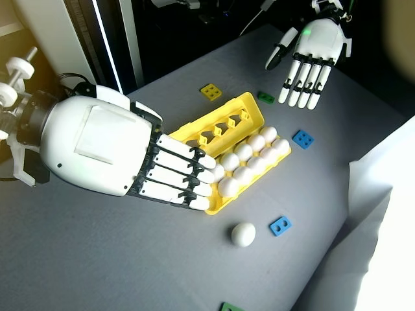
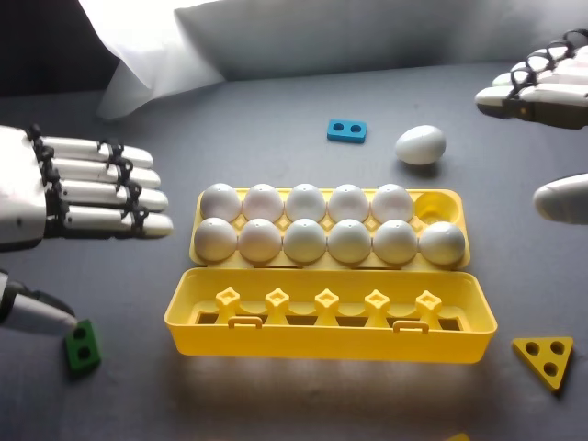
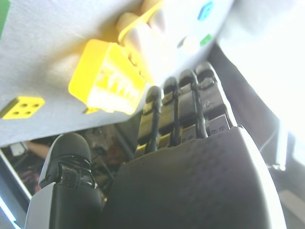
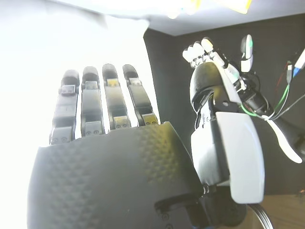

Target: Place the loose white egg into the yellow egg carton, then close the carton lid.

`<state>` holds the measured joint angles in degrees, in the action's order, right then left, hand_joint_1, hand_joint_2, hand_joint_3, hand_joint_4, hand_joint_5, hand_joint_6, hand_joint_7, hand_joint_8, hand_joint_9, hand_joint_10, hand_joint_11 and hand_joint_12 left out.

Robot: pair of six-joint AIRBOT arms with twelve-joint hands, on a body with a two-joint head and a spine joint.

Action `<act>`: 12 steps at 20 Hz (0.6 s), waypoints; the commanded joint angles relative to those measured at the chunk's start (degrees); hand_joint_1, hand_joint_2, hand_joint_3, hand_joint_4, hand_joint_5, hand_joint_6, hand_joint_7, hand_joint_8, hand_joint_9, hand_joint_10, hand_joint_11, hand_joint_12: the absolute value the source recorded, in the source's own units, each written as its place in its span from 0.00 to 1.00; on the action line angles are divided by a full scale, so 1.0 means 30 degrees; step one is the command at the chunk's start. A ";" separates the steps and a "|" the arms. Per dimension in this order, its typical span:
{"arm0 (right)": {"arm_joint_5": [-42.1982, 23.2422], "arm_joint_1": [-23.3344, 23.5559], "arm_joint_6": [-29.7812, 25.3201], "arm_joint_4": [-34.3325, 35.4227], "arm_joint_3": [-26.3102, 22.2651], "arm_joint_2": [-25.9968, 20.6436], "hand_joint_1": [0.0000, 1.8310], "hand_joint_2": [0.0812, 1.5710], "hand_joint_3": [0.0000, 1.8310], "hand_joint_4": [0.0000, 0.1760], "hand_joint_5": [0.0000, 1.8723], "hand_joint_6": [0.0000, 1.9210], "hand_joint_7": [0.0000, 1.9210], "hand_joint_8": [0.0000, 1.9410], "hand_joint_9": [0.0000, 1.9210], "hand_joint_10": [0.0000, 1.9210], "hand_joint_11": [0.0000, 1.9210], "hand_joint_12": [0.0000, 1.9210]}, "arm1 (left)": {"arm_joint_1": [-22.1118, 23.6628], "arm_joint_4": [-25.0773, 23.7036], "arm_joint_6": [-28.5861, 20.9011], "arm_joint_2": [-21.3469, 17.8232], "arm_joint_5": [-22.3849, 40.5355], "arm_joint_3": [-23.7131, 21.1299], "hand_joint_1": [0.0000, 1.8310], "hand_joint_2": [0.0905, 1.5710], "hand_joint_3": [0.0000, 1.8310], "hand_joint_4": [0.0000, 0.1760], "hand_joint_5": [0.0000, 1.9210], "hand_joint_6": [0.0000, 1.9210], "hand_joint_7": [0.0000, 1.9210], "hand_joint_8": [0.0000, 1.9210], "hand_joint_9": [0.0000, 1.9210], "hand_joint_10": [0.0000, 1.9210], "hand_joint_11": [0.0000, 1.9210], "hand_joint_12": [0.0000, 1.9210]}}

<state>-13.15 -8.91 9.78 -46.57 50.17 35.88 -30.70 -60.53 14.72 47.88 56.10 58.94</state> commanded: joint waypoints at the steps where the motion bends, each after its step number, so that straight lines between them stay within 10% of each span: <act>1: -0.0570 0.0324 0.0811 0.0335 0.0010 0.0031 0.00 0.83 0.01 0.00 0.01 0.00 0.00 0.00 0.00 0.00 0.00 0.00 | 0.0179 0.0867 -0.0277 -0.0272 0.1036 0.0249 0.00 0.80 0.00 0.00 0.06 0.01 0.05 0.00 0.03 0.00 0.02 0.01; 12: 0.1103 0.2251 0.5067 0.3742 0.4485 0.4355 0.00 0.83 0.00 0.00 0.07 0.01 0.05 0.01 0.01 0.00 0.00 0.00 | 0.0639 -0.0605 -0.3327 -0.0558 0.0977 0.0394 0.00 0.80 0.00 0.00 0.04 0.00 0.04 0.01 0.02 0.01 0.01 0.00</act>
<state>-5.50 -2.76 24.95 -36.10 63.88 50.35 -28.91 -65.45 4.84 47.27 56.38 59.79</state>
